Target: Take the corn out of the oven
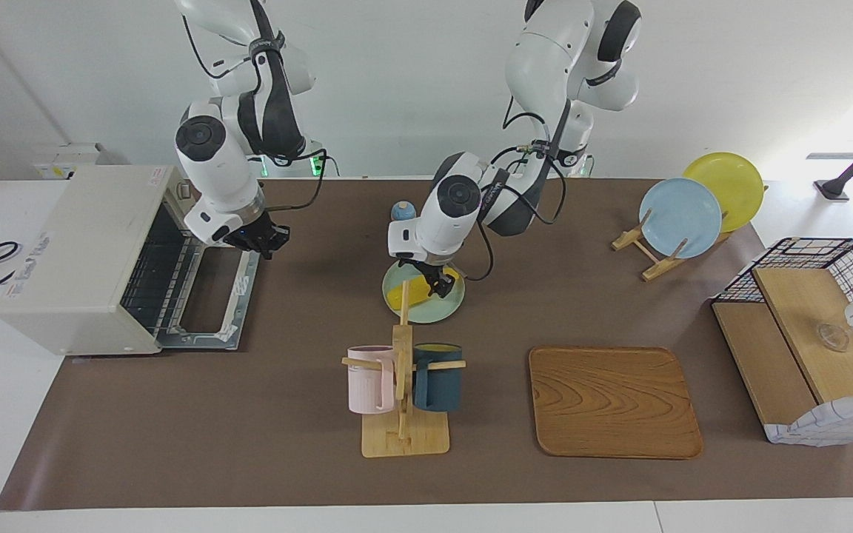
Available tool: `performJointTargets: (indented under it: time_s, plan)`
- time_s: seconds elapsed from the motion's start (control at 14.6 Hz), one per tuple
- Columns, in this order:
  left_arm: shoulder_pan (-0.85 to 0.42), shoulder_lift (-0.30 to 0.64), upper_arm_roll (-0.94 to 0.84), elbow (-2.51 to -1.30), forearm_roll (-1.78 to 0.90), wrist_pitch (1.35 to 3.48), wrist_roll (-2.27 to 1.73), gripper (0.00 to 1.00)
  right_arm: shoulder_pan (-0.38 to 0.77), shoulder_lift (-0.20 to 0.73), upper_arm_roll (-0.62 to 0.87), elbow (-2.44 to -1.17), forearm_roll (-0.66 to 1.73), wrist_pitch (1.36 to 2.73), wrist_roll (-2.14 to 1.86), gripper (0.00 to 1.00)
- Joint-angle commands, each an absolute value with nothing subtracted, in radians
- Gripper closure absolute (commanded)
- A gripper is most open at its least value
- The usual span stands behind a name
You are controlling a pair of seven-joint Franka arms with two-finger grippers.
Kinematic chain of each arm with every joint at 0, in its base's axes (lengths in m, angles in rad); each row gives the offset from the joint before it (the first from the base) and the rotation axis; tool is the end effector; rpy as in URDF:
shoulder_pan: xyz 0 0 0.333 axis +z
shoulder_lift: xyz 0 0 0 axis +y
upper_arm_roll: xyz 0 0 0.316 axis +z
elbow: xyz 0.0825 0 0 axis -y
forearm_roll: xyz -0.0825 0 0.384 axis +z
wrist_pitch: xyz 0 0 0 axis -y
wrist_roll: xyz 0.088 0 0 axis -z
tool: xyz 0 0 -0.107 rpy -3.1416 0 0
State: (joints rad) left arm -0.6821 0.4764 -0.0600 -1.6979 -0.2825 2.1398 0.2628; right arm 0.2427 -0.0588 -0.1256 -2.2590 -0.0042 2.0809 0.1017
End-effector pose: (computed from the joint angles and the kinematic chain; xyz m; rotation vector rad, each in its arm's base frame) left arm 0.4859 -0.4563 0.3182 2.6392 -1.1810 -0.1398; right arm 0.4941 0.0577 0.3770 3.1266 0.0287 -0.1870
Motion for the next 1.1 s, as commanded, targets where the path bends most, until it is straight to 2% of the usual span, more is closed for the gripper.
performJointTargets:
  time_s: [0.0, 0.21, 0.27, 0.34, 0.55, 0.68, 0.82, 1.03]
  plan:
    - [-0.695, 0.454, -0.051, -1.773, -0.273, 2.212, 0.278, 0.0, 0.239, -0.081, -0.123, -2.391, -0.025, 2.218, 0.123, 1.0]
    - [-0.696, 0.453, -0.051, -1.787, -0.273, 2.221, 0.278, 0.0, 0.241, -0.068, -0.123, -2.442, -0.04, 2.272, 0.138, 1.0]
    - [-0.696, 0.453, -0.051, -1.786, -0.275, 2.221, 0.278, 0.07, 0.239, -0.072, -0.123, -2.459, -0.047, 2.272, 0.138, 1.0]
    - [-0.696, 0.453, -0.051, -1.786, -0.275, 2.221, 0.276, 0.19, 0.238, -0.077, -0.124, -2.468, -0.057, 2.272, 0.14, 1.0]
    - [-0.696, 0.453, -0.054, -1.779, -0.278, 2.215, 0.253, 0.65, 0.232, -0.08, -0.124, -2.487, -0.058, 2.276, 0.14, 1.0]
    - [-0.695, 0.453, -0.054, -1.773, -0.285, 2.21, 0.224, 0.8, 0.226, -0.081, -0.126, -2.49, -0.077, 2.276, 0.14, 1.0]
    - [-0.692, 0.454, -0.055, -1.755, -0.288, 2.204, 0.184, 1.0, 0.221, -0.089, -0.126, -2.5, -0.121, 2.281, 0.143, 1.0]
    - [-0.675, 0.404, -0.051, -1.752, -0.33, 2.146, 0.173, 1.0, 0.198, -0.1, -0.126, -2.531, -0.167, 2.298, 0.156, 1.0]
